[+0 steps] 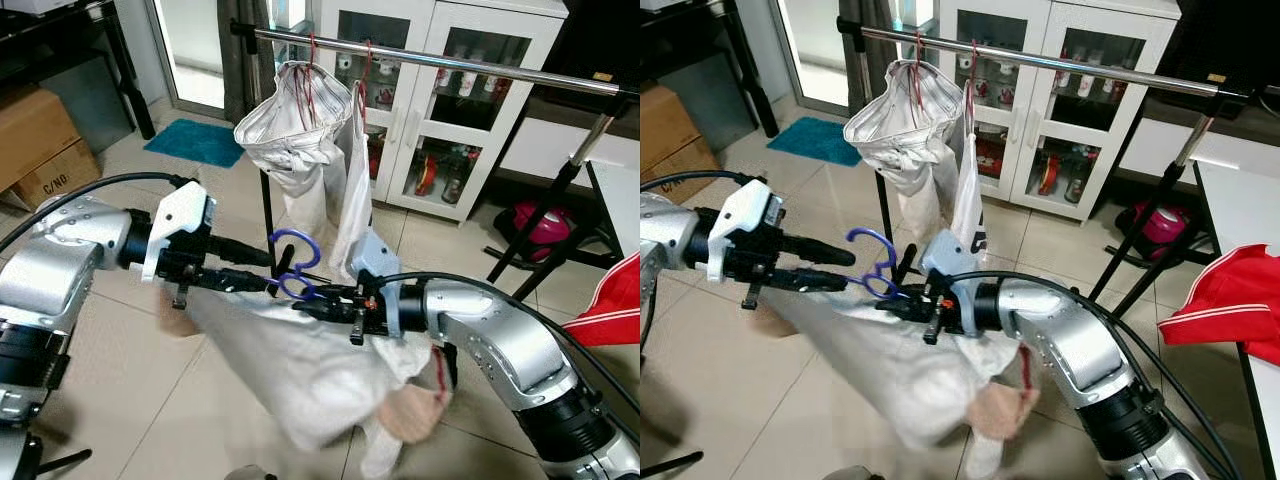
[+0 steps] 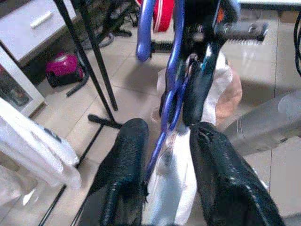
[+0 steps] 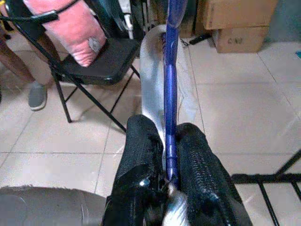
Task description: Hang hanger
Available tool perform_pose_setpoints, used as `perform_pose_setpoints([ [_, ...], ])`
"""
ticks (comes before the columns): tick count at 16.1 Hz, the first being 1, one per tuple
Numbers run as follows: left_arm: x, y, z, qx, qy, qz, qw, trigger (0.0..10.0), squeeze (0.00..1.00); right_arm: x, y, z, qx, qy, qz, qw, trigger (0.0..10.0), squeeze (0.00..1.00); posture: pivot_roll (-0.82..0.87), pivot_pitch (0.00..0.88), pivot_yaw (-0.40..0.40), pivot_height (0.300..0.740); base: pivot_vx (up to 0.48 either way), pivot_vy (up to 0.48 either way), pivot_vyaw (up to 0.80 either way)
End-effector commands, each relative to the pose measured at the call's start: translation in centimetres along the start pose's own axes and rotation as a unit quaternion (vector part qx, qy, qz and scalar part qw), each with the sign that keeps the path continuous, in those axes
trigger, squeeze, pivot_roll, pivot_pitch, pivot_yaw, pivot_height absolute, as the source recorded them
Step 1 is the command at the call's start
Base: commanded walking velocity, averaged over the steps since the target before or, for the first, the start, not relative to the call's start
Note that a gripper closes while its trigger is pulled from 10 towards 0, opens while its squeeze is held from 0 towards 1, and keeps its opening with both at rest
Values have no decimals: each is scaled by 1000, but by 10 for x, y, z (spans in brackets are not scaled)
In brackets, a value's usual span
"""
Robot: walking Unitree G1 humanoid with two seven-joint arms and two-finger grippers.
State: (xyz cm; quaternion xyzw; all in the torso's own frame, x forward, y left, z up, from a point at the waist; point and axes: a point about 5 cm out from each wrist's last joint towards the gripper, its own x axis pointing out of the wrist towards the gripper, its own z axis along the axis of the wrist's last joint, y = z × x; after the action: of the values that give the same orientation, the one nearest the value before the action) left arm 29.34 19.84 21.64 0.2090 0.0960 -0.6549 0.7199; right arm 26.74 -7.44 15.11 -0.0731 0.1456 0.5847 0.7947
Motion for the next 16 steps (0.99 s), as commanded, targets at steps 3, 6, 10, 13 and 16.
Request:
perform_pose_setpoints([
  [3,-3,2,7,4,-32,42,999,10000,1000,-7,-2,-9,7,2,-23,1000,0,0,-23,0,-3,740,0,0,0],
  [6,-22,6,-17,-80,-26,185,979,10000,1000,-16,-10,-40,34,21,-117,992,0,0,-30,0,-1,740,0,0,0],
  [10,-33,-19,-48,-129,-38,331,934,10000,0,-43,-33,-71,129,-22,-333,934,0,0,-12,0,-29,740,0,0,0],
  [13,7,-29,-64,-172,-25,434,884,10000,0,-68,-48,-74,226,-104,-496,832,10000,0,-13,0,-34,740,0,0,0],
  [16,32,-30,-62,-199,-48,504,839,10000,0,-66,-48,-73,251,-123,-535,797,10000,0,-19,0,-22,740,0,0,0],
])
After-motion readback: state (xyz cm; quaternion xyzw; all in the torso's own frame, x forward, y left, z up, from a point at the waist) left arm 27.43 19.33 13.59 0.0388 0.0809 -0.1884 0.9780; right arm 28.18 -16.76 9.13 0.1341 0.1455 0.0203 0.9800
